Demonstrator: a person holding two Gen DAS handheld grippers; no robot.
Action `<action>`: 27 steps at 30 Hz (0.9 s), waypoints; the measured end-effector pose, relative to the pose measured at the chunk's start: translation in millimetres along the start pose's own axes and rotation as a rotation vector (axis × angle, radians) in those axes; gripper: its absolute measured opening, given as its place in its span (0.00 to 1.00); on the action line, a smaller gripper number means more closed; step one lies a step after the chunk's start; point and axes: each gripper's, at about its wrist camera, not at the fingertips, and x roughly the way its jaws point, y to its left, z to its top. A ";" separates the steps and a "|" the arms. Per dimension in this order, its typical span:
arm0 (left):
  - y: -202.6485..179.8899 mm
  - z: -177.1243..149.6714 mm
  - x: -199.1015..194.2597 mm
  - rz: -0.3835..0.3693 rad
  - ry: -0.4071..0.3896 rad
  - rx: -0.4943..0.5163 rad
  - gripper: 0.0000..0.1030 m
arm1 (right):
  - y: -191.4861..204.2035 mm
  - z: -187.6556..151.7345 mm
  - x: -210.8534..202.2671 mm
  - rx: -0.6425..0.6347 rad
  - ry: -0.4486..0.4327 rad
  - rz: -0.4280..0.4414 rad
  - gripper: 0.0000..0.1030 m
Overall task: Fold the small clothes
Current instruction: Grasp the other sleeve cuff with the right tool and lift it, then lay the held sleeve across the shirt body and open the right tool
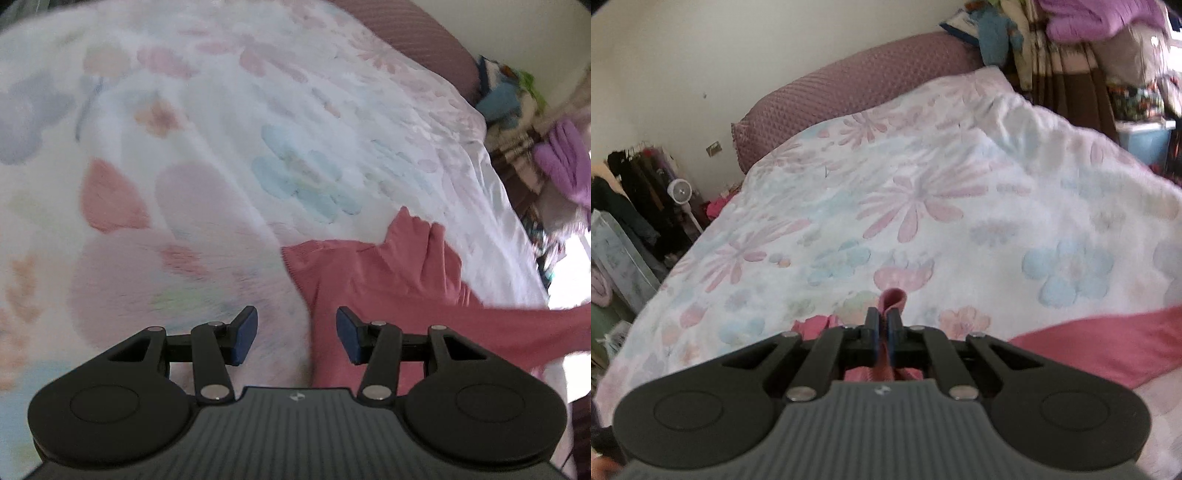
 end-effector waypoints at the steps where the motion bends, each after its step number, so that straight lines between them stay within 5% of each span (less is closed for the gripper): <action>1: 1.1 4.6 11.2 -0.019 0.021 -0.032 0.56 | -2.4 -1.8 4.2 -0.003 0.005 -0.004 0.00; 6: 18.4 21.5 54.2 -0.085 0.059 -0.237 0.54 | -11.8 -12.0 10.6 -0.016 0.019 0.007 0.00; 10: 29.5 28.5 68.8 -0.084 0.035 -0.310 0.37 | -13.5 -18.7 15.0 -0.048 0.030 0.001 0.00; 13: 22.9 29.4 77.3 -0.078 0.062 -0.259 0.04 | -19.7 -23.0 18.2 -0.049 0.038 -0.006 0.00; 20: -5.2 50.3 29.4 0.028 -0.069 0.020 0.03 | -48.9 -17.3 5.9 0.031 -0.055 -0.027 0.00; 27: -13.6 44.8 50.1 0.114 -0.028 0.103 0.06 | -79.5 -45.6 78.1 0.060 0.103 -0.156 0.00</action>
